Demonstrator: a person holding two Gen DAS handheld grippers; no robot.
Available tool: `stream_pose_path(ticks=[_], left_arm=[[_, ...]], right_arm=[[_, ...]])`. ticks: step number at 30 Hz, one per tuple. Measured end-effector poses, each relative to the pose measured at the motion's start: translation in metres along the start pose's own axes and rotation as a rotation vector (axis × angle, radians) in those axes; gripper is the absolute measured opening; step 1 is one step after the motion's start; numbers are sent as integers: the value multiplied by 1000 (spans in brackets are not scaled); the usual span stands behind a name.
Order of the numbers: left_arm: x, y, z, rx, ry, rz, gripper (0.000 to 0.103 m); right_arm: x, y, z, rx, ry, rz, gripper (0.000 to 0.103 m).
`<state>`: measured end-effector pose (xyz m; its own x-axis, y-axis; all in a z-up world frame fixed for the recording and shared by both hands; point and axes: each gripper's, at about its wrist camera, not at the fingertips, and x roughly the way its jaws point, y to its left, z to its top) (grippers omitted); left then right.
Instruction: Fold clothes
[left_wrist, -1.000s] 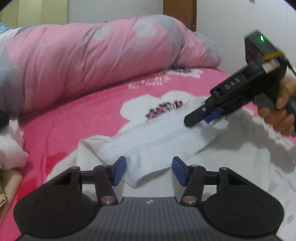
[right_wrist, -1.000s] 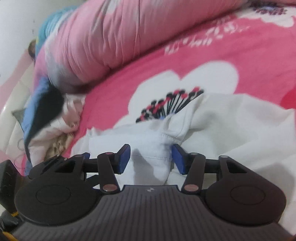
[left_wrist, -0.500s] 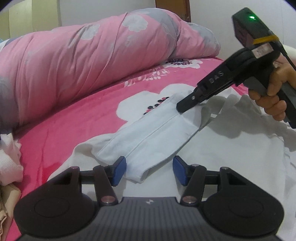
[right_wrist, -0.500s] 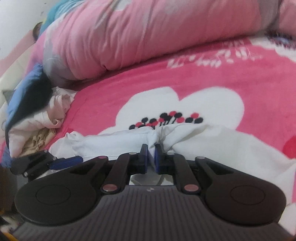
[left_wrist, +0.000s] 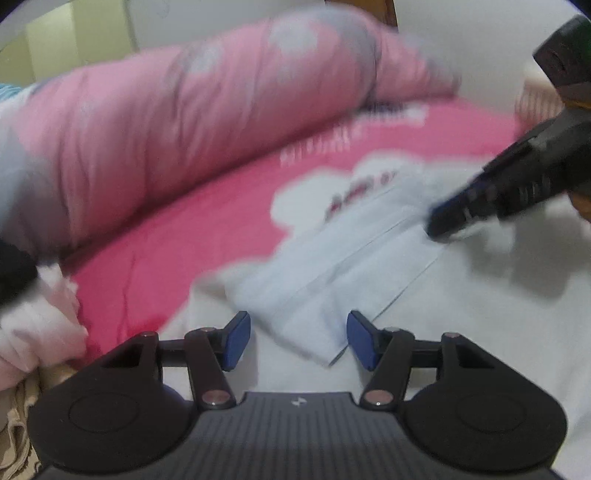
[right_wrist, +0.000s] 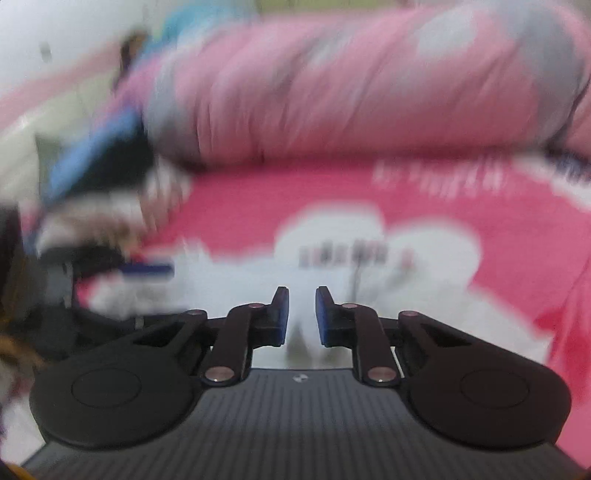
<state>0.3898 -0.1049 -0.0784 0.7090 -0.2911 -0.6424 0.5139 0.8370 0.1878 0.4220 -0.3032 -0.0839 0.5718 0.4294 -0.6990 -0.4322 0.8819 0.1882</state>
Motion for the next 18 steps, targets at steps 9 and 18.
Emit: stream_pose_path(ticks=[9, 18], left_arm=[[-40, 17, 17, -34, -139, -28, 70], [32, 34, 21, -257, 56, -68, 80]], right_arm=[[-37, 13, 13, -134, -157, -25, 14], [19, -10, 7, 82, -107, -66, 12]])
